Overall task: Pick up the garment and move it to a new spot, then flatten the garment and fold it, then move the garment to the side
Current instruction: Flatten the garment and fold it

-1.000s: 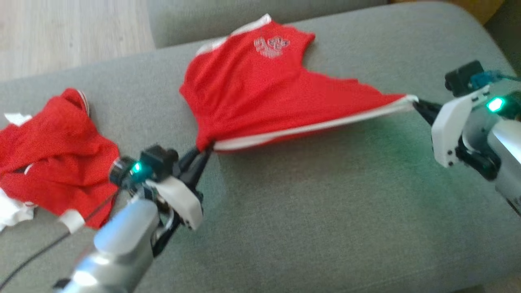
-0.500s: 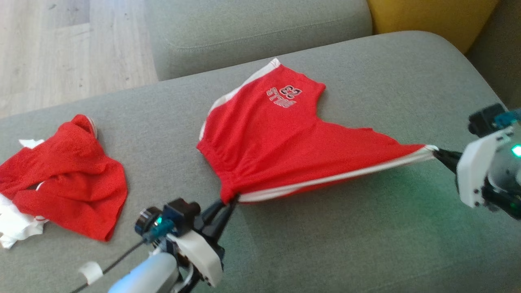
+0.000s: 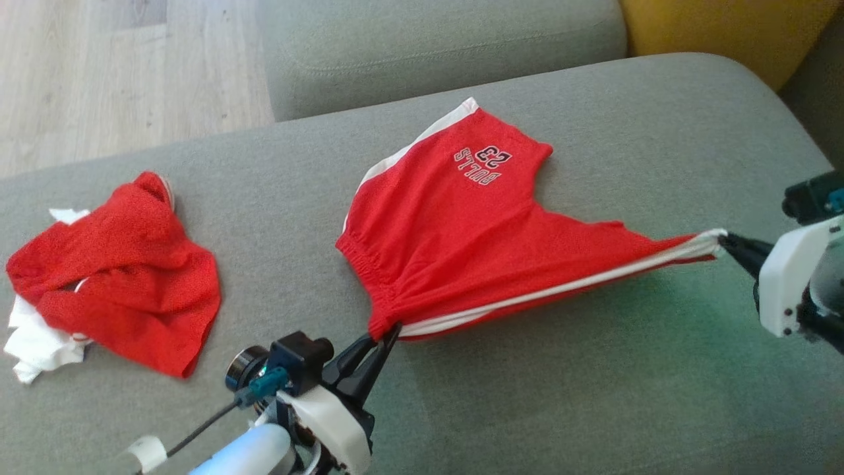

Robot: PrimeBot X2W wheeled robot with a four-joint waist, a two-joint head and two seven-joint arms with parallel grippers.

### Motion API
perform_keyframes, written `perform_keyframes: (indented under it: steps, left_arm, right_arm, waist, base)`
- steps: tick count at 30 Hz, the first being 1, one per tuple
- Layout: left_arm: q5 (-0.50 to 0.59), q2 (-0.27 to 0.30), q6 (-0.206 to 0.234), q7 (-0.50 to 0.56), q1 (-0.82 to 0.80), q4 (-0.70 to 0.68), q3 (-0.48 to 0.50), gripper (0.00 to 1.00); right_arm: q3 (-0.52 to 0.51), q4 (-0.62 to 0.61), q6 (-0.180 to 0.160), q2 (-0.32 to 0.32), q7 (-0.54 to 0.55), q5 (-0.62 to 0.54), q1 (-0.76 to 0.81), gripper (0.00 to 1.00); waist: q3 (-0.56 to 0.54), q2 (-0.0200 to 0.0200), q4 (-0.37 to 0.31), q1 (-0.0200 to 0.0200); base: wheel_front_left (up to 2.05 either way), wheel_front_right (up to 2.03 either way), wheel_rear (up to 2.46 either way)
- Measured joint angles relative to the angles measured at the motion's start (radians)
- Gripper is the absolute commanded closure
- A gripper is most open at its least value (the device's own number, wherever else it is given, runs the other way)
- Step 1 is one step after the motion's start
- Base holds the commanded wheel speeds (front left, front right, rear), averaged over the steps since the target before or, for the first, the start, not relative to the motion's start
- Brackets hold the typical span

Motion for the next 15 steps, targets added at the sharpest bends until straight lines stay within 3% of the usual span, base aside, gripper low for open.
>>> perform_keyframes:
  steps: [6,15]
  left_arm:
    - [-0.006,0.0,0.021,0.024,-0.034,-0.019,0.019,1.0]
    - [-0.008,-0.031,0.042,0.074,-0.242,0.033,0.067,1.0]
  right_arm:
    - [-0.071,-0.008,0.0,0.021,-0.017,-0.099,-0.055,1.0]
    - [-0.157,0.035,0.0,0.082,-0.042,-0.241,-0.246,1.0]
  waist:
    - [0.045,0.0,0.026,0.0001]
    - [0.172,0.0,0.085,0.0003]
  base:
    - [0.0,0.0,0.0]
    - [0.0,0.0,0.0]
